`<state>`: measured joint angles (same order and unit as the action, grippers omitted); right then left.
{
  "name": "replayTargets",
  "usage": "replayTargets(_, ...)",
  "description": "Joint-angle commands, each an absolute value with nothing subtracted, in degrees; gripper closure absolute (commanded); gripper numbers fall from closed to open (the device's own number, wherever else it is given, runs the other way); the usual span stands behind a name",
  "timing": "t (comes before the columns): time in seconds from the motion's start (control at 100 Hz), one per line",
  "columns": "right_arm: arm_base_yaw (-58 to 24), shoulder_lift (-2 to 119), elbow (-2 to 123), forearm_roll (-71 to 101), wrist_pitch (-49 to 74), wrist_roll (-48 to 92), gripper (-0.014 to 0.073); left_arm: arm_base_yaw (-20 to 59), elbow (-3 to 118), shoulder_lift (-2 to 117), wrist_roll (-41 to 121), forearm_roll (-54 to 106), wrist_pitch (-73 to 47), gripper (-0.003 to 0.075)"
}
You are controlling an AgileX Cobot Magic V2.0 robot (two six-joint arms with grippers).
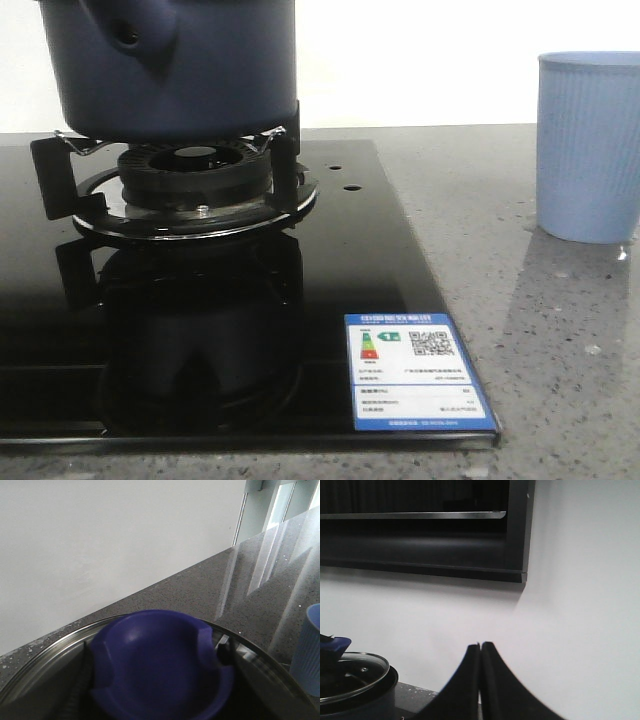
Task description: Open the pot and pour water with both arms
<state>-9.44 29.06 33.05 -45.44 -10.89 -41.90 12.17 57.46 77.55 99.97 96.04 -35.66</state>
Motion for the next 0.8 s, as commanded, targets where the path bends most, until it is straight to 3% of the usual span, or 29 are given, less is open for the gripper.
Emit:
replayTargets(0.0, -9.3, 29.3, 34.9, -44.7, -13.3, -42.1, 0.0661, 13.1, 59.6, 75.7, 100.2, 100.7, -37.3, 0.0437)
replayTargets(0.79, -9.3, 29.3, 34.9, -44.7, -13.3, -44.7, 0.0661, 15.4, 59.5, 75.7, 99.5, 95.1, -33.2, 0.0437)
